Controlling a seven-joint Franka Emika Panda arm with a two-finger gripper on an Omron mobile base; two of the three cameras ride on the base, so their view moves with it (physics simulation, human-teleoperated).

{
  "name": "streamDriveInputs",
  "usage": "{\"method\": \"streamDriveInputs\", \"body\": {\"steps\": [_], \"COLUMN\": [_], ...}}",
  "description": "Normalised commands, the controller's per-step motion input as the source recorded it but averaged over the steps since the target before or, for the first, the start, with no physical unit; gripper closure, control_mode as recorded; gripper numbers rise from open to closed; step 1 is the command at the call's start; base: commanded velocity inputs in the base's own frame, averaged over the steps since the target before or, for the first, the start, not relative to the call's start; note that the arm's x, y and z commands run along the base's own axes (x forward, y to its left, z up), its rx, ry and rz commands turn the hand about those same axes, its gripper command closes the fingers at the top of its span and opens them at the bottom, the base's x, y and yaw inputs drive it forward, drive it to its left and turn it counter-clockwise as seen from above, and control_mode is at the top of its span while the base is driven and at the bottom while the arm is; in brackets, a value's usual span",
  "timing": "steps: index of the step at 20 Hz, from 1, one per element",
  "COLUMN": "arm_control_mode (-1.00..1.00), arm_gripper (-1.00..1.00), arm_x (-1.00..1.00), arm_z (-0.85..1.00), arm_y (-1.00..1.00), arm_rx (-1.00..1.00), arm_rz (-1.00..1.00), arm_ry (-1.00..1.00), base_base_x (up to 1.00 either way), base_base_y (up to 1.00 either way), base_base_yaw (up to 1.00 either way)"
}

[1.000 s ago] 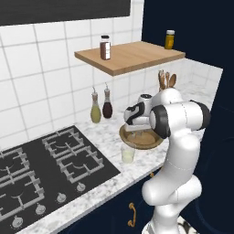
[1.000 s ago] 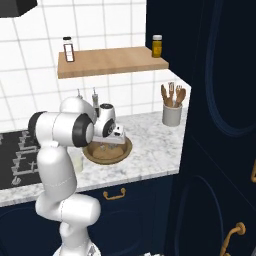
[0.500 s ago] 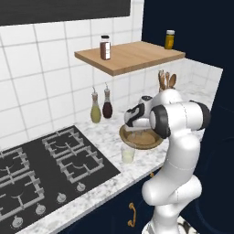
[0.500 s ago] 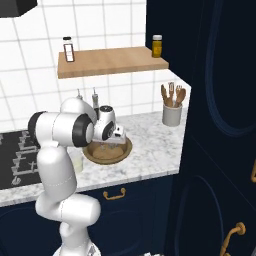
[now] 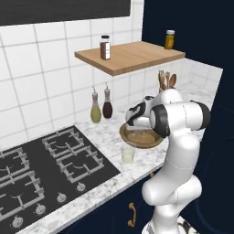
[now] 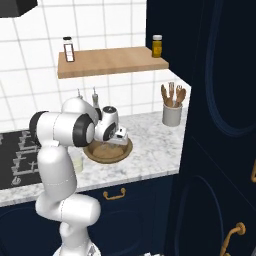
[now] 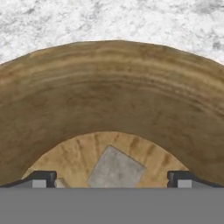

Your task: Grab a lemon wedge from the fridge and one ice cube from the ice bowl, and put them in the glass of lemonade.

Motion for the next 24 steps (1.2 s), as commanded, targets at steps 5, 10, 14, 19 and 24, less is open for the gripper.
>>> {"method": "streamDriveInputs", "body": {"steps": [5,10,14,19,24], "arm_control_mode": [-1.0,-1.0,-1.0,-1.0,-1.0], "arm_gripper": [-1.0,-1.0,-1.0,-1.0,-1.0], "arm_x": [0.0,-0.03,-0.01,-0.29,-0.57], "arm_z": [0.0,-0.19,-0.29,-0.07,-0.02], "arm_y": [0.0,0.0,0.0,0.0,0.0], "arm_rx": [0.0,0.0,0.0,0.0,0.0], "arm_rz": [-0.07,-0.01,-0.03,-0.01,0.0], "arm_ry": [0.0,0.0,0.03,0.09,0.08], "base_base_x": [0.0,0.0,0.0,0.0,0.0], "base_base_y": [0.0,0.0,0.0,0.0,0.0], "base_base_yaw": [0.0,0.0,0.0,0.0,0.0]}}
